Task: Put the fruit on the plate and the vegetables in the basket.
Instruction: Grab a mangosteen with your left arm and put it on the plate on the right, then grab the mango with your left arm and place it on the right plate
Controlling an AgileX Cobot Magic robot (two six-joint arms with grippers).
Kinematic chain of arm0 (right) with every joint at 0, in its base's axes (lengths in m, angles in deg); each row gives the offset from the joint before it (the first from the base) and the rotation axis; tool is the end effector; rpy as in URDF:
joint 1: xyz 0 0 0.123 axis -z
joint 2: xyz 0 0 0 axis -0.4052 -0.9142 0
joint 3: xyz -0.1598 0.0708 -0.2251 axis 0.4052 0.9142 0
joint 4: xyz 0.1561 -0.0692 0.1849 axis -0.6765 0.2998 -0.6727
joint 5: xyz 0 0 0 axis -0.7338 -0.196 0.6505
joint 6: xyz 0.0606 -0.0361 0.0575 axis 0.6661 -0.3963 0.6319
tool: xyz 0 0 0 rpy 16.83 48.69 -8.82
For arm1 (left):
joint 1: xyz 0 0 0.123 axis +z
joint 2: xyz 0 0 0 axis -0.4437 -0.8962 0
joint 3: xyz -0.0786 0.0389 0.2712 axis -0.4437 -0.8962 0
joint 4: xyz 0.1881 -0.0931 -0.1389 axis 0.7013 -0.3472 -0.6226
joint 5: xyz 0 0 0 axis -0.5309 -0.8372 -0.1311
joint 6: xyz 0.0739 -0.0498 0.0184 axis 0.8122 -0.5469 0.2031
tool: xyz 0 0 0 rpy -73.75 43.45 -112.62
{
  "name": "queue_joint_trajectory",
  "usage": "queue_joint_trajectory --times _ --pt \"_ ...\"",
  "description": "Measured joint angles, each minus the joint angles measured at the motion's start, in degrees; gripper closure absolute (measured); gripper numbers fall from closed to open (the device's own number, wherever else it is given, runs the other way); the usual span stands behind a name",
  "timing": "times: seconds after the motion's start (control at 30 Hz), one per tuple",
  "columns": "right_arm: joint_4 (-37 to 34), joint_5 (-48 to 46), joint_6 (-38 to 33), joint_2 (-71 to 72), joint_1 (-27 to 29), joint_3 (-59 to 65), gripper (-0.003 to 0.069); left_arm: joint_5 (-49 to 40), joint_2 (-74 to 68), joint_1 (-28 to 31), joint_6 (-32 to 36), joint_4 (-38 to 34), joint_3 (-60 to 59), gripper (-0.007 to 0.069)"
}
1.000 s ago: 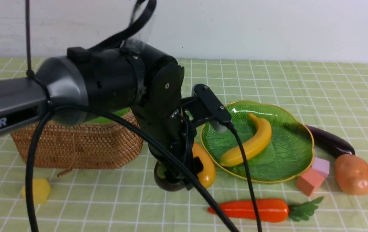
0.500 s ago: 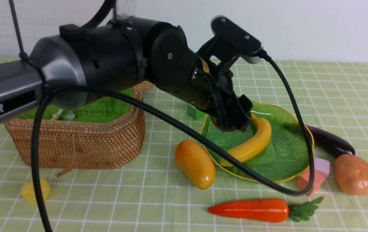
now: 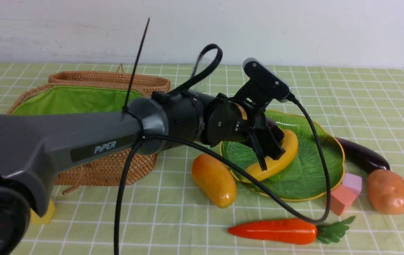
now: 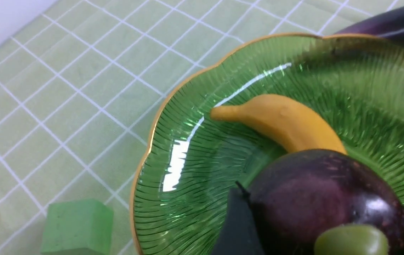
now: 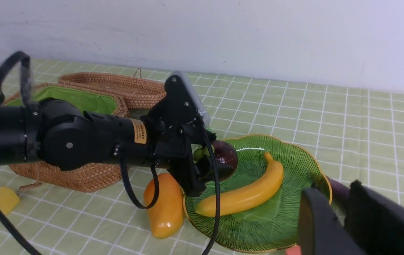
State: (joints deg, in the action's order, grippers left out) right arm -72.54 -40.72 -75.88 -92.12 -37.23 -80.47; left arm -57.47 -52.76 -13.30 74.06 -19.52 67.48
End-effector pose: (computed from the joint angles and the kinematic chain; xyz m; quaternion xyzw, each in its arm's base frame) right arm 0.0680 0.0291 0.4283 -0.1131 0.7876 0.1408 0.5891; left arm 0.3681 -0.3074 0.2298 0.3769 0.7818 -0.1306 0.4793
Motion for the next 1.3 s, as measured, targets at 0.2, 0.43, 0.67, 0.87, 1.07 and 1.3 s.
queue_joint_trajectory --times 0.2,0.43,0.67,0.87,1.07,1.3 --pt "-0.59 -2.62 0.00 0.00 0.00 0.00 0.0517 2.29 -1.58 0.44 0.00 -0.18 0.00 0.0062" --pt "-0.64 -3.54 0.00 0.00 0.00 0.00 0.0514 1.03 -0.42 0.44 -1.44 -0.36 0.00 -0.0039" --pt "-0.64 -3.73 0.00 0.00 0.00 0.00 0.0510 -7.85 6.56 0.44 -3.80 -1.87 0.00 0.0053" --pt "-0.64 -4.66 0.00 0.00 0.00 0.00 0.0510 -23.76 15.96 0.44 -15.86 -8.51 0.00 0.0314" --pt "-0.64 -5.64 -1.38 0.00 0.00 0.00 0.0510 -41.78 18.03 0.44 -25.99 -8.10 0.31 0.0634" --pt "-0.64 -5.62 -1.51 0.00 0.00 0.00 0.0510 -45.81 13.39 0.44 -28.27 -2.20 0.31 0.0563"
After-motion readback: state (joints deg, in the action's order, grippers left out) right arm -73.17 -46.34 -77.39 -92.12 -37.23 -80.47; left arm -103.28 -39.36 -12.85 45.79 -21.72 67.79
